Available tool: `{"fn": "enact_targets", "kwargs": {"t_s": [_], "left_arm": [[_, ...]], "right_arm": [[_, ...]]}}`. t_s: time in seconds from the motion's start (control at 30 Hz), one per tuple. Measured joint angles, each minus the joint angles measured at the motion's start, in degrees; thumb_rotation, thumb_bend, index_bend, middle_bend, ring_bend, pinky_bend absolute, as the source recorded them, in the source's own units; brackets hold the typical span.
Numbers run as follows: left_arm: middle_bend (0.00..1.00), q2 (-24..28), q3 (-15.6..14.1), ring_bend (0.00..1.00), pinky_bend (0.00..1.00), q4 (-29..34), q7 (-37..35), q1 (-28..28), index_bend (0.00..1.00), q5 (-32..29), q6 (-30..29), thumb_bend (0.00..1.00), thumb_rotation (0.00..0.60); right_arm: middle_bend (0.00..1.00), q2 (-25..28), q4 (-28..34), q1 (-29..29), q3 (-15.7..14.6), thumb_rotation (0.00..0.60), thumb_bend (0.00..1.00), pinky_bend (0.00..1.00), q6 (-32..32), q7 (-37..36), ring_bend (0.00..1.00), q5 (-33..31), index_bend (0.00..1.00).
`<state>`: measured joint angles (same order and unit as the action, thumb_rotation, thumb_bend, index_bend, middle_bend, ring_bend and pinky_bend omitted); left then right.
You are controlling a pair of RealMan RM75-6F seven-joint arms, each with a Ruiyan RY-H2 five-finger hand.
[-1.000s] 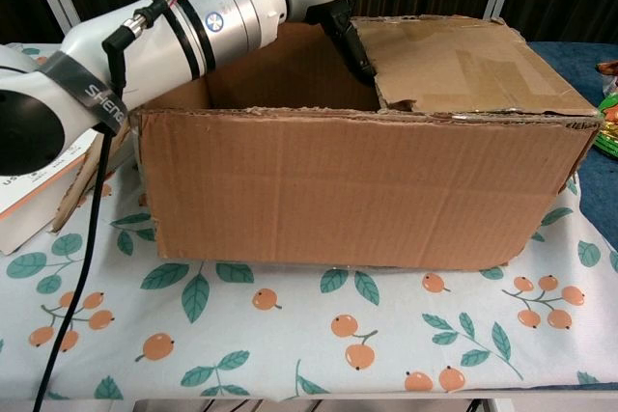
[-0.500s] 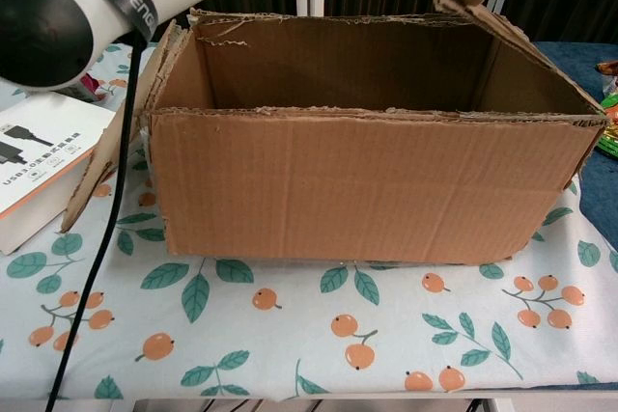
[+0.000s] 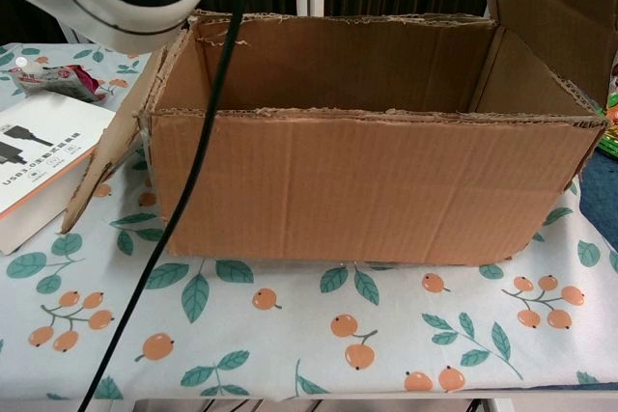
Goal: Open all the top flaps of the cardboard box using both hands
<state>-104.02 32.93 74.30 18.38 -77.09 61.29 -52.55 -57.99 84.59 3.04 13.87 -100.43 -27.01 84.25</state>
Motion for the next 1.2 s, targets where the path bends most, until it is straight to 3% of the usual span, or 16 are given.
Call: {"fn": "enact_targets", "kwargs": {"t_s": [0.2, 0.57, 1.2], "left_arm": [[0.03, -3.6, 1.7, 0.08, 0.21, -1.5, 3.9, -4.5, 0.01, -4.9, -1.6, 0.0, 0.6], [0.0, -7.1, 2.3, 0.06, 0.2, -6.9, 3.9, -10.2, 0.01, -4.1, -3.2, 0.0, 0.6], [0.0, -9.1, 1.5, 0.04, 0.19, -10.7, 3.5, -14.6, 0.01, -2.9, -3.5, 0.0, 0.6]], "right_arm": [[0.0, -0.3, -1.7, -0.7, 0.2, 0.6, 0.18, 0.0, -0.3, -2.4, 0.0, -0.5, 0.0], [0.0, -0.9, -4.1, -1.2, 0.7, 0.6, 0.18, 0.0, 0.2, -5.7, 0.0, -1.3, 0.0], [0.0, -1.7, -6.6, -1.2, 0.8, 0.6, 0.18, 0.0, 1.2, -8.1, 0.0, -1.1, 0.0]]}}
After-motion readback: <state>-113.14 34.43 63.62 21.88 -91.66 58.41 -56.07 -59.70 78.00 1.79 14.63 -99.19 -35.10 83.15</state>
